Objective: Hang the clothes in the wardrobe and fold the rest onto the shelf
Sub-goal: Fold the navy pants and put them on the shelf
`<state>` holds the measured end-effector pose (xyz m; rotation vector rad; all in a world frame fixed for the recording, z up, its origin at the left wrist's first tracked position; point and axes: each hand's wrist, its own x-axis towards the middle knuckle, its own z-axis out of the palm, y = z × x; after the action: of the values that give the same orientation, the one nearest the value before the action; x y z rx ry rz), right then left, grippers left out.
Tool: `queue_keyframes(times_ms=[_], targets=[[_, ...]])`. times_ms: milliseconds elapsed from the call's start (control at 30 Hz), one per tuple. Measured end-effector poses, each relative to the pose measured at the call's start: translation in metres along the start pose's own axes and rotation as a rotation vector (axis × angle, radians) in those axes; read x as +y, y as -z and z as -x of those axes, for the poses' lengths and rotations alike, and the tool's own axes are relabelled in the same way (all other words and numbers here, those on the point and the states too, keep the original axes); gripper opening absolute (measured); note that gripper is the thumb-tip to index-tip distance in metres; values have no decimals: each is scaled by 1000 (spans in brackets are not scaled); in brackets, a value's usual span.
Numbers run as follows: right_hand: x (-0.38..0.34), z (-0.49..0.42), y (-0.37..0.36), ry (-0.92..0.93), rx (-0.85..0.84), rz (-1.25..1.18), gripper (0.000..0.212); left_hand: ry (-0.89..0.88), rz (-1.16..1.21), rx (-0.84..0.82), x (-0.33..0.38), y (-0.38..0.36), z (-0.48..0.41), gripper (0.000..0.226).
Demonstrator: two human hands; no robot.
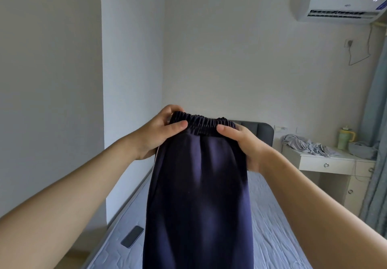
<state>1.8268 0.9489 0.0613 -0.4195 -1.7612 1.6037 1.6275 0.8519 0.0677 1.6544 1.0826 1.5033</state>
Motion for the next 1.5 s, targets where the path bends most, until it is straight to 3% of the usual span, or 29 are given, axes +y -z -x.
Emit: queue_keyframes(times_ms=[100,200,267,333,467,533,633,733,833,967,1167,1267,1367,1500], targets=[[2,5,10,-263,-214,115,31,246,-68,-223,0,11,4,53],[17,2,19,-440,-273,280,33,540,-439,-352,-13,21,-1,35],[32,-4,21,-525,-214,360,30,637,-772,-311,-31,20,-7,30],[51,-16,18,-500,-54,591,21,646,-982,-227,-53,15,-14,28],[63,-45,17,-293,343,1145,9,447,-1140,185,-80,7,-37,24],[54,-57,20,-202,539,1203,9,333,-1052,359,-77,9,-59,24],[25,-69,25,-8,654,765,12,220,-477,499,-46,12,-83,10],[2,-70,16,152,651,370,22,63,-274,491,-18,18,-90,15],[-6,-63,2,298,642,371,23,-93,-176,451,-5,29,-77,24],[4,-41,-16,356,653,357,22,-121,-133,320,-6,42,-43,24],[58,6,-32,252,736,300,23,55,-176,181,-36,37,20,17],[95,38,-36,117,772,380,25,229,-234,188,-64,24,60,19],[134,82,-44,-47,745,456,11,393,-250,177,-96,4,113,19],[185,145,-52,-238,678,457,26,608,-223,167,-128,-24,177,10]])
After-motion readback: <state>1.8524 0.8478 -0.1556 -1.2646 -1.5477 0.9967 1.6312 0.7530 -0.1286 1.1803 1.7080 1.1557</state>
